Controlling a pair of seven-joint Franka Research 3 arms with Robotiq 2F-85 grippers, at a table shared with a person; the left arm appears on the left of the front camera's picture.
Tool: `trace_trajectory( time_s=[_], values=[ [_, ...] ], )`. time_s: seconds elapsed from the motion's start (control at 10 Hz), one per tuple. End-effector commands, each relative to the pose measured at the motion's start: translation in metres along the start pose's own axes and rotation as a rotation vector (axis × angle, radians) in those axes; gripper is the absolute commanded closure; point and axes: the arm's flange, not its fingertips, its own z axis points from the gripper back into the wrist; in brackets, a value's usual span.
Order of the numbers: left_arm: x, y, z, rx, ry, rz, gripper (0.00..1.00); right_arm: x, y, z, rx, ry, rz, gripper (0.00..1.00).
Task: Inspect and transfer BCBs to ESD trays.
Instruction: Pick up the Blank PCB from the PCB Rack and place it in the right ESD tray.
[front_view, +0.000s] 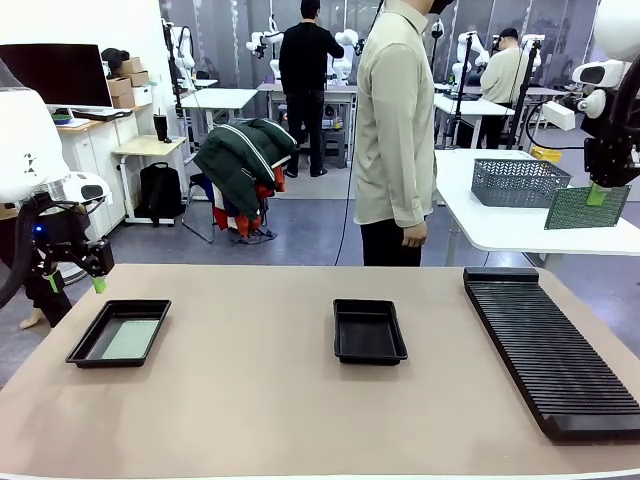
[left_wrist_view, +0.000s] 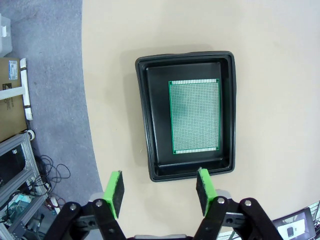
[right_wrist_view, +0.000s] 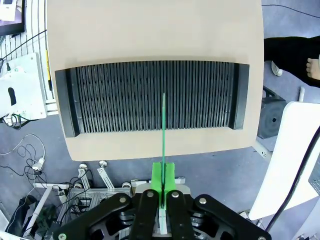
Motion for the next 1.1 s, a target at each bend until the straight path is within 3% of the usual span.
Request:
trace_trajectory(
  time_s=[0.0, 0.4, 0.8, 1.0],
  values=[
    [-0.001, 0.001, -0.001, -0.003, -0.004, -0.006, 0.22, 0.007, -0.006, -0.003, 0.024, -0.038, -0.098, 0.98],
    [-0.001, 0.001, -0.001, -0.003, -0.004, -0.006, 0.22, 0.030, -0.012, -0.035, 0.254, -0.278, -0.646, 0.98],
    [-0.001, 0.001, -0.001, -0.003, -0.004, -0.006, 0.22, 0.056, 0.013, -0.099, 0.427, -0.433, -1.036, 0.98],
    [-0.001, 0.001, -0.001, -0.003, -0.004, -0.006, 0.22, 0.075, 0.026, -0.133, 0.490, -0.518, -1.159, 0.98]
  ],
)
